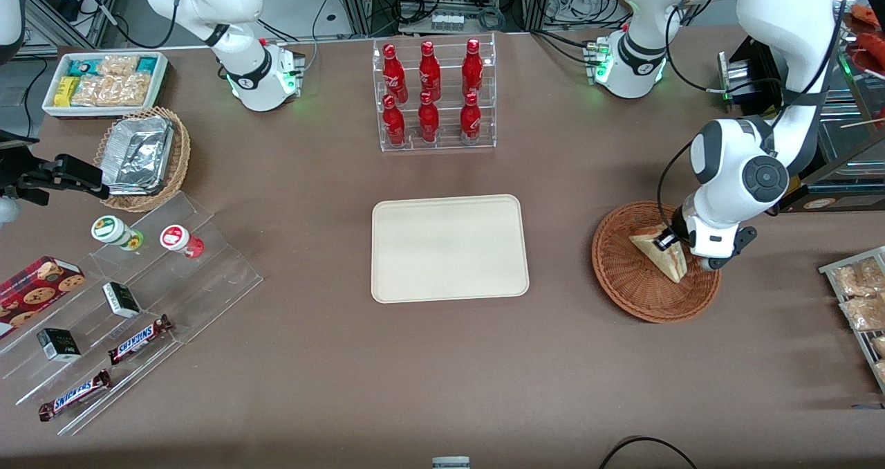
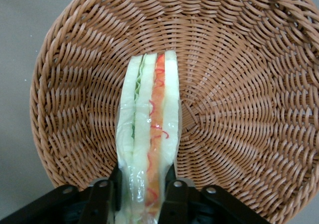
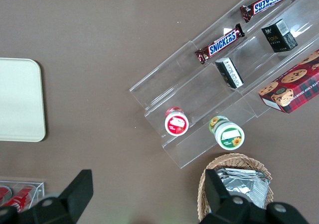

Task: Place sandwich from basket to tray
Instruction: 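Lift the sandwich and carry it with the left gripper over the tray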

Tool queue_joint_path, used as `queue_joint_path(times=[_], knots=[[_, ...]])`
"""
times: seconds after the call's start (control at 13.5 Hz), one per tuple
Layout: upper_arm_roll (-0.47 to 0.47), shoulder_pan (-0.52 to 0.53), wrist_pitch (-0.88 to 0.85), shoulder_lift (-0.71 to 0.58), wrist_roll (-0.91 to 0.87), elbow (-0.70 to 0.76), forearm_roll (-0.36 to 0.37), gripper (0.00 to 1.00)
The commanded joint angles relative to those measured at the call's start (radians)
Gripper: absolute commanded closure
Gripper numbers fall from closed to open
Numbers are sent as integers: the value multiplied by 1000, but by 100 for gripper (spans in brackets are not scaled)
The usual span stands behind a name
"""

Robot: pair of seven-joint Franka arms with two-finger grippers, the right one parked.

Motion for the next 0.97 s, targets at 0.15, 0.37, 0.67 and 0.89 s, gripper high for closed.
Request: queue_joint_path(times=[0.15, 0.37, 0.67, 0.89], knots=[[-6, -1, -173, -47, 2, 105, -10, 100], [-26, -22, -332, -36, 34, 251, -7, 100], [-92, -75, -350, -12, 96, 313, -10, 100], [-136, -136, -356, -6, 114, 337, -11, 100]])
